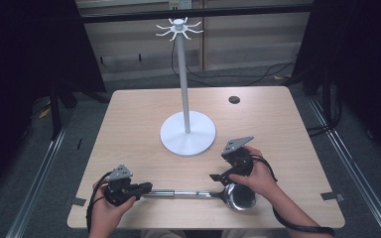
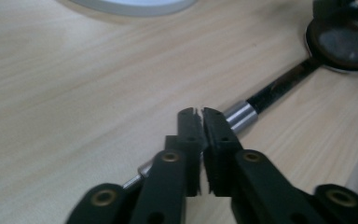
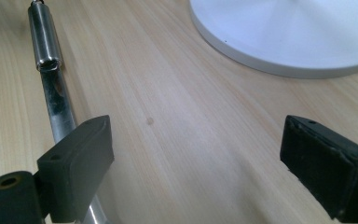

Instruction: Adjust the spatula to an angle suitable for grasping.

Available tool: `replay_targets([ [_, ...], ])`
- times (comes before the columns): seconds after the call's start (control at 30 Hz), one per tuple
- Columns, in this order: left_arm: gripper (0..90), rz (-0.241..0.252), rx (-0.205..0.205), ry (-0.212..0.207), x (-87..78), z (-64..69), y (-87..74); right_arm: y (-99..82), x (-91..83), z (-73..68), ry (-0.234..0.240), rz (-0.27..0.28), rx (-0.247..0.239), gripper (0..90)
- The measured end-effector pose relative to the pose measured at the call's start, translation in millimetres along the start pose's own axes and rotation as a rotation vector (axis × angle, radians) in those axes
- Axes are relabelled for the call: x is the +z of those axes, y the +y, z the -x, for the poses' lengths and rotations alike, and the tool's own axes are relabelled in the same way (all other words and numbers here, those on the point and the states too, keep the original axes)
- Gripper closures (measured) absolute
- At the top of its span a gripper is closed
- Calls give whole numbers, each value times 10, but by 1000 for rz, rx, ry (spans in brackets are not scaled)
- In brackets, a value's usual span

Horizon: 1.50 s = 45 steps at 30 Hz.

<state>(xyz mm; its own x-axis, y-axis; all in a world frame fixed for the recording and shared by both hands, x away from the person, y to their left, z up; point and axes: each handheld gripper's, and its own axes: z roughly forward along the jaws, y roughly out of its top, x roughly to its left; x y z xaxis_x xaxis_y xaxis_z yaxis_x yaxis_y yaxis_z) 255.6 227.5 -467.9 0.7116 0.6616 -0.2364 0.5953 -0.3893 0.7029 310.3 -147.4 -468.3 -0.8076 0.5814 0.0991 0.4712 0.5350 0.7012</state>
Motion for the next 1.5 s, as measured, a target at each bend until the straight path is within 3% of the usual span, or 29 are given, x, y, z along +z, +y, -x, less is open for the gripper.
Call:
replay_targets([
  [0.23, 900, -29, -4, -24, -38, 29, -64, 88, 87, -17, 21, 11, -26, 89],
  [0.57, 900, -120, -10, 4, 65, -34, -177, 137, 126, -53, 28, 2, -35, 89],
  [0.87, 900, -93, -38, 30, 152, -66, -154, 120, 115, -56, 31, 9, -38, 89],
  [1.5, 900, -30, -46, 91, 304, -152, -43, 76, 59, -138, 25, -4, -44, 89],
])
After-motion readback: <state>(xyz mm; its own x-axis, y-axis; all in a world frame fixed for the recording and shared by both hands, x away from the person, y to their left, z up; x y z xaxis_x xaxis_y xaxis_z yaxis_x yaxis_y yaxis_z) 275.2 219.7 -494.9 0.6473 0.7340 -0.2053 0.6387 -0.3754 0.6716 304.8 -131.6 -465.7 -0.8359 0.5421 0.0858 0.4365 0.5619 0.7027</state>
